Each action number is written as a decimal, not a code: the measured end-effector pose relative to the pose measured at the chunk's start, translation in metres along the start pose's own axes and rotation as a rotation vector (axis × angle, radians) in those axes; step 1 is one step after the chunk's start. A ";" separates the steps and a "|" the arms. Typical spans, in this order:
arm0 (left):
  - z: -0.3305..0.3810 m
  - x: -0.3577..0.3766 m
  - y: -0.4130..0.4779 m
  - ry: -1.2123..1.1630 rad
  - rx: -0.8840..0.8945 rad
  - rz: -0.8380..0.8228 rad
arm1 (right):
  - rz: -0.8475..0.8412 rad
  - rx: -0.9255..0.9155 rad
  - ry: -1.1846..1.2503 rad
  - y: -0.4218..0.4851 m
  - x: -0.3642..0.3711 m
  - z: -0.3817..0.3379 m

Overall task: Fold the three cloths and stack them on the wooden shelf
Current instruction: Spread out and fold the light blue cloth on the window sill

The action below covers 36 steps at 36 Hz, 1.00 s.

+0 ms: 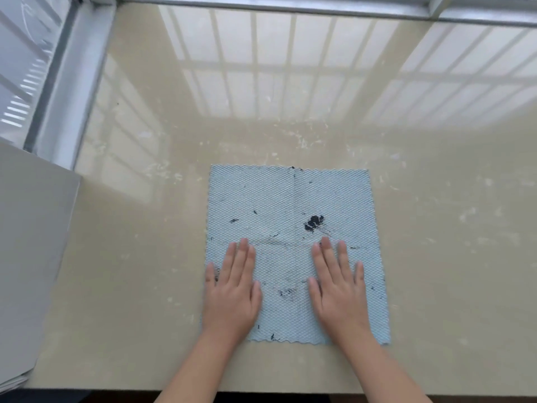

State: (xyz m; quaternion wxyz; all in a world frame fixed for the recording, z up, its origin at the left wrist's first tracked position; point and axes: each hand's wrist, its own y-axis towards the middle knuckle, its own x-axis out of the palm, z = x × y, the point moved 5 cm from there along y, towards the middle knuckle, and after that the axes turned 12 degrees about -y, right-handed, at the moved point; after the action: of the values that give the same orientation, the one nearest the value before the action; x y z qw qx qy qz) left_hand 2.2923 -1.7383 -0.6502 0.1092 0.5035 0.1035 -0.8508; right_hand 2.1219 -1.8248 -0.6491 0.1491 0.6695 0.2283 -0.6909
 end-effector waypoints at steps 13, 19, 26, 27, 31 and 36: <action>0.014 -0.007 -0.017 -0.061 0.093 -0.008 | 0.057 0.051 0.007 -0.020 -0.006 -0.003; 0.045 0.019 -0.036 -0.060 0.151 -0.100 | 0.066 -0.057 0.035 -0.037 0.001 -0.042; 0.010 0.006 -0.039 0.001 0.070 -0.110 | 0.000 0.001 0.011 -0.039 0.002 -0.011; 0.002 0.002 -0.040 0.004 0.041 -0.103 | -0.002 0.029 0.017 -0.040 0.002 -0.001; -0.023 -0.013 -0.042 0.022 -0.014 -0.127 | -0.035 0.106 0.005 -0.043 0.005 0.037; -0.017 -0.025 -0.043 0.027 0.109 -0.118 | -0.063 0.056 -0.002 -0.043 -0.002 0.051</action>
State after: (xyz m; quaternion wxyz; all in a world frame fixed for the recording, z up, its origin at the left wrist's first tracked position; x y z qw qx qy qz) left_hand 2.3056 -1.6903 -0.6329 0.0301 0.5133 0.0881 -0.8532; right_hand 2.0562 -1.8146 -0.6422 0.1089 0.6652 0.2298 -0.7021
